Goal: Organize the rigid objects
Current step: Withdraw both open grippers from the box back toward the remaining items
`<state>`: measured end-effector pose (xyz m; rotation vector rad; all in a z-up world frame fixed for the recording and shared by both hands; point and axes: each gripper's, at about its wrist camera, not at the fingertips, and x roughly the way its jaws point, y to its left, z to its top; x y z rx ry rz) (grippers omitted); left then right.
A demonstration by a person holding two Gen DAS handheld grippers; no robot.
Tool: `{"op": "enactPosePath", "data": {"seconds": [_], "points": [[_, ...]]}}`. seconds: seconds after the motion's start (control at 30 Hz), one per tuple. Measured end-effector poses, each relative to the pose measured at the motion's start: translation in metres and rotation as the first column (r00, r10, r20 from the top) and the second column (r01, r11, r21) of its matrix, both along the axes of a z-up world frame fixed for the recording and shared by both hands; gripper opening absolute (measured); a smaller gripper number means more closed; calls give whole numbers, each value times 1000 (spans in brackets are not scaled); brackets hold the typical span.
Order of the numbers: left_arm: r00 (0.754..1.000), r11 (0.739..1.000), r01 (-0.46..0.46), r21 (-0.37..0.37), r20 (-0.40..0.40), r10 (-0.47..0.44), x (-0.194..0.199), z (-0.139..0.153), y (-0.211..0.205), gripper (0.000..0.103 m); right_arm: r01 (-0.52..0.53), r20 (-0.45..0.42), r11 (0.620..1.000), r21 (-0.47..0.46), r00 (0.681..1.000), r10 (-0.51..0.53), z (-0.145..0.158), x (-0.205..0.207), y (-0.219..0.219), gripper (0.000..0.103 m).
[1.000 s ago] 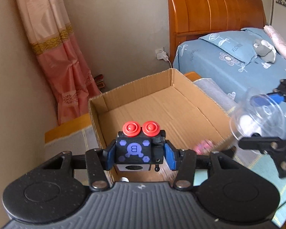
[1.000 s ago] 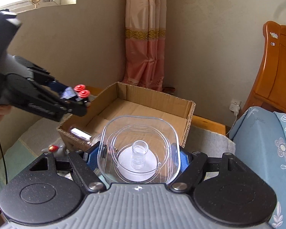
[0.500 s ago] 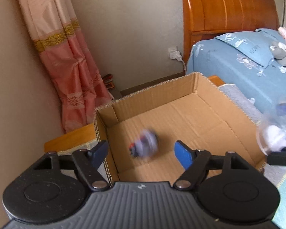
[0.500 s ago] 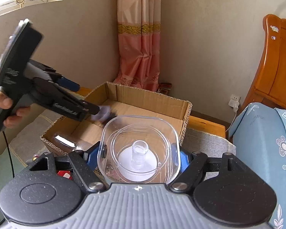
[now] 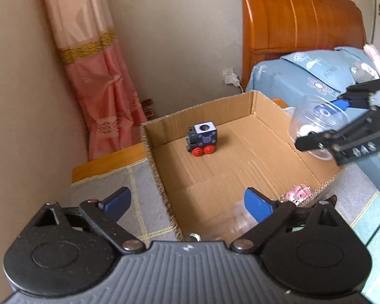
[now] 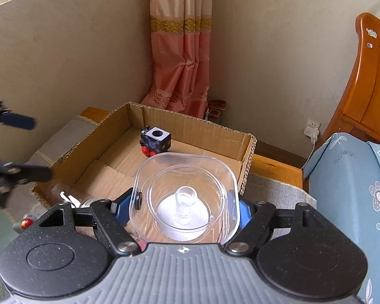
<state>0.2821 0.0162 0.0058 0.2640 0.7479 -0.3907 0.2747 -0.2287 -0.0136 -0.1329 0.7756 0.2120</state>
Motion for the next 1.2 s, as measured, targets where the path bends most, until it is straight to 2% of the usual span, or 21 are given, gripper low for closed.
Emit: {"op": "enactPosePath", "data": {"seconds": [0.1,0.23,0.37,0.4,0.43,0.47,0.5,0.93,1.2], "points": [[1000,1000,-19,-13,14,19,-10,3,10,96,8,-10,1000,1,1000,-8,-1,10,0,81],[997,998,-64,12,46,63,-25,3,19,96,15,-14,1000,-5,1000,-15,-2,19,3,81],[998,998,-66,-8,18,66,-36,-3,28,97,18,-6,1000,-23,1000,-18,-4,28,9,81],[998,998,-64,-10,10,64,-38,-4,29,97,18,0,999,-31,1000,-18,-5,29,10,85],[998,998,-63,-10,4,63,-40,-6,30,97,22,6,999,-38,1000,-22,-5,29,11,95],[998,998,-62,-8,1,62,-42,-7,30,97,25,8,999,-37,1000,-25,-4,29,12,100],[998,998,-63,-3,0,63,-44,-9,31,97,26,13,999,-30,1000,-25,-3,27,12,103],[996,996,-87,6,12,87,-82,-9,36,97,55,31,998,-6,998,-55,18,-30,20,103],[990,991,-136,-1,23,136,-113,-15,38,97,90,-13,996,16,996,-90,4,-77,32,103]]}}
